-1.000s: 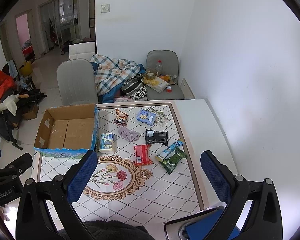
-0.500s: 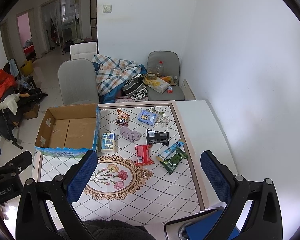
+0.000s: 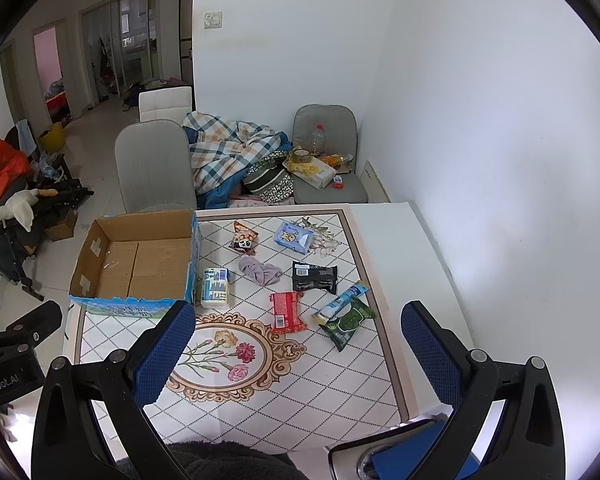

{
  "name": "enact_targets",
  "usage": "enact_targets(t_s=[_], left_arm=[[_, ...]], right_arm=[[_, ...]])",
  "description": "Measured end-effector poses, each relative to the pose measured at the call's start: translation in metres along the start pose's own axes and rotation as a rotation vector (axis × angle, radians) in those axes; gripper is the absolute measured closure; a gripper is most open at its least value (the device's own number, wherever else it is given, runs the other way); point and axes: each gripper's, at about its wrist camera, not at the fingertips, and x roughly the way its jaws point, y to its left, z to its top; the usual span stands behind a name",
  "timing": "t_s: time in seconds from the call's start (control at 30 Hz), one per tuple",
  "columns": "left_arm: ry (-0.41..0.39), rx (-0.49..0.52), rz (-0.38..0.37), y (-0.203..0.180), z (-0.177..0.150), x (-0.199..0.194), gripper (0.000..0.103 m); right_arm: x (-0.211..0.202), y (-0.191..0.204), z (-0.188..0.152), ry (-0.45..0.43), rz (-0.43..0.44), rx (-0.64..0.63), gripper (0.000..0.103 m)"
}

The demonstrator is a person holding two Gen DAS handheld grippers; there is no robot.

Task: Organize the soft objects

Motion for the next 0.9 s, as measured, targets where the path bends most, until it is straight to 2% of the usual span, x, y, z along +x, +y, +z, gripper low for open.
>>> enact_targets(t_s=[0.9], left_arm=[[-0.003, 0.009, -0.008, 0.0022, -0.0007, 0.0009, 0.000]], right_arm=[[-0.0034, -0.0011, 0.0070, -0.015, 0.002, 0.008, 0.000]])
